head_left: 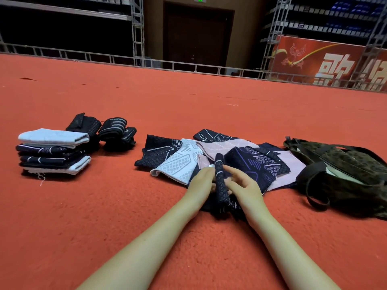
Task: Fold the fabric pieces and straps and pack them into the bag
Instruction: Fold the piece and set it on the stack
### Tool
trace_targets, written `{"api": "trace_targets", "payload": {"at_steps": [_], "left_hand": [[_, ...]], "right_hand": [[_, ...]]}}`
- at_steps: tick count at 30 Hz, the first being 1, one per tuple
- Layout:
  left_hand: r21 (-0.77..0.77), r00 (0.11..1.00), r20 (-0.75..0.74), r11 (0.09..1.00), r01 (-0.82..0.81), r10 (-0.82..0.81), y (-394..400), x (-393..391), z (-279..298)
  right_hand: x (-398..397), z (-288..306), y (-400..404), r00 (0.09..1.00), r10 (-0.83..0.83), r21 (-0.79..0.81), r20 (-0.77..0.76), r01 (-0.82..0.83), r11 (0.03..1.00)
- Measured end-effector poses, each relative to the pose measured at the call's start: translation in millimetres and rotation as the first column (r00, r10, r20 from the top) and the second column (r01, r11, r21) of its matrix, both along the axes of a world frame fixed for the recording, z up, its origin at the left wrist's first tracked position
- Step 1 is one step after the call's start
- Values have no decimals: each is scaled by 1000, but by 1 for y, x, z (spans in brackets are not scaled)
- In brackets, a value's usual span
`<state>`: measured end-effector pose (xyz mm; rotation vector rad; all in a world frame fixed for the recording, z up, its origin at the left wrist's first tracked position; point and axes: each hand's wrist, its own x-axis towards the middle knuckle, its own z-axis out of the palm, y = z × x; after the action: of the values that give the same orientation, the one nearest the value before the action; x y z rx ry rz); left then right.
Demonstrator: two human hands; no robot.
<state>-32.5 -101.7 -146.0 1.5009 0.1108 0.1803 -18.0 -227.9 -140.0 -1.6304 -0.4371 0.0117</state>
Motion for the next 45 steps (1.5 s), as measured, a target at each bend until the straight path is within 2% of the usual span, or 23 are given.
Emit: {"api": "trace_targets", "payload": {"at_steps": [2, 4, 9, 10, 12, 14, 15, 16, 18, 21, 25, 29, 32, 35, 38, 41, 45], "left_hand": [[-87, 1000, -1, 996, -13, 13, -1, -1, 1], [-109, 1000, 5, 994, -21, 22, 0, 0, -1], [-53, 999, 40, 998, -28, 30, 0, -2, 1], [21, 998, 48, 999, -45, 44, 2, -3, 3], [312, 992, 68, 942, -121, 105, 12, -4, 7], [644, 983, 80, 744, -176, 163, 25, -4, 7], [734, 980, 59, 657, -170, 188, 31, -4, 5], [775, 978, 27, 614, -152, 208, 34, -4, 4], [792, 979, 2, 598, -127, 206, 35, -4, 0], [821, 984, 44, 556, -133, 171, 31, -5, -1], [765, 980, 99, 617, -185, 172, 34, -3, -2], [603, 977, 193, 774, -193, 93, 34, -7, 9], [489, 972, 233, 866, -104, -15, 38, -9, 16], [501, 975, 201, 866, -15, -99, 42, -13, 16], [464, 967, 251, 883, -76, -48, 42, -12, 15], [365, 938, 341, 911, -191, 60, 39, -12, 21], [188, 902, 381, 938, -292, 205, 38, -15, 30]], "right_hand": [[-2, -1, 1, 994, -52, -112, 95, 63, 992], [-3, -1, 1, 989, -90, -174, 115, 109, 979], [-2, -2, 0, 996, -87, -121, -6, 85, 989], [-3, -1, 0, 996, -90, -124, -22, 87, 989], [-1, -1, 0, 994, -104, -155, -23, 100, 983], [-1, 0, 0, 995, -95, -210, -19, 89, 974], [-2, 0, 1, 997, -79, -250, -8, 75, 965], [-5, 0, 3, 998, -64, -299, 13, 65, 952], [-8, -2, 7, 996, -40, -389, 79, 68, 919], [-8, -4, 10, 995, -52, -386, 85, 81, 919], [-6, -4, 8, 998, -58, -226, 12, 60, 972], [-8, 3, 2, 1000, -5, -54, 20, 6, 999], [-10, 9, -3, 994, 76, -76, 84, -70, 995], [-10, 8, -5, 990, 82, -101, 112, -71, 992], [-7, 5, -5, 989, -1, -122, 149, 19, 992], [-3, 1, -5, 991, -80, -77, 110, 89, 993], [-2, -1, -2, 999, -44, 71, -1, 44, 997]]}}
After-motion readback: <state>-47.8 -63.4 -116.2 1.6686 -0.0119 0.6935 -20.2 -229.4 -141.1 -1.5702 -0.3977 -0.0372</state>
